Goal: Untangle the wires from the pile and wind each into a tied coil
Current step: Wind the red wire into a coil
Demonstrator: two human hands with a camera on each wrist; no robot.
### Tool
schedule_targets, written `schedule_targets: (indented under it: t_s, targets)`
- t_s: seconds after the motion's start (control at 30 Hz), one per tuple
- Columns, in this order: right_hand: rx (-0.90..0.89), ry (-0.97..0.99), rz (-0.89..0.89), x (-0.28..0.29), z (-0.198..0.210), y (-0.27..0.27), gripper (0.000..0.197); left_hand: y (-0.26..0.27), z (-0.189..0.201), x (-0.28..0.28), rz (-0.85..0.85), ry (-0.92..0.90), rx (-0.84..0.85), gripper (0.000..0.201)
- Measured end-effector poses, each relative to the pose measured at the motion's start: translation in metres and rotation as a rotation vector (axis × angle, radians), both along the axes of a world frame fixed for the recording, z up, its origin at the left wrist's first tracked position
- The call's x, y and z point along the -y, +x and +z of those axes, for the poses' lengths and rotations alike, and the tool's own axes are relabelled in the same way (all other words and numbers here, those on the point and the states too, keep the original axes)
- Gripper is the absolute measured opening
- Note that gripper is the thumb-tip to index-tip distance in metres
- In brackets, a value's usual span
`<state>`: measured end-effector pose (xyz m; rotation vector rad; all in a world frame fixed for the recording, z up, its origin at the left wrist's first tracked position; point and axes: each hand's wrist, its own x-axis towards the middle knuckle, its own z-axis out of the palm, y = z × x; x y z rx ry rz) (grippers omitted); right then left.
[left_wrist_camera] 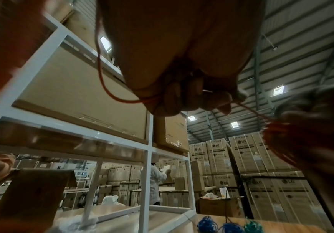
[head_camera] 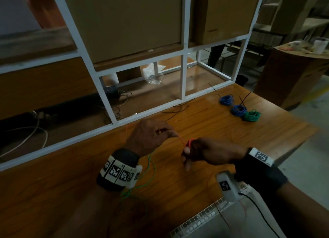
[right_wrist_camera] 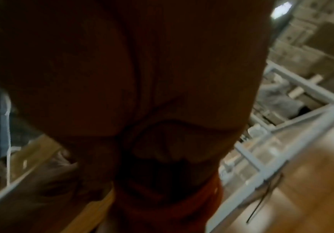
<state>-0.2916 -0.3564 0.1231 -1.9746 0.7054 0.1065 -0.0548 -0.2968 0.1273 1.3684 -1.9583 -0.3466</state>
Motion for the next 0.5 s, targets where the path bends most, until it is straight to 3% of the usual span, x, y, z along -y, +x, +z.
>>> schedule_targets:
  t_s: [0.13, 0.3, 0.4, 0.5]
  targets:
    - [0.287, 0.395, 0.189, -0.01, -0.005, 0.005, 0.044, -0.002, 0.009, 0.011, -0.065, 0.023, -0.194, 0.007]
    - [0.709, 0.942, 0.279, -0.014, 0.002, 0.016, 0.025, -0.009, -0.006, 0.021, -0.152, 0.157, -0.715, 0.006]
    - [0.93, 1.026, 0.244, -0.013, 0.016, 0.022, 0.021, -0.023, -0.016, 0.022, -0.19, 0.261, -0.862, 0.008]
    - [1.169, 1.019, 0.08, -0.006, 0.03, 0.027, 0.027, -0.033, -0.03, 0.022, -0.193, 0.369, -0.93, 0.02]
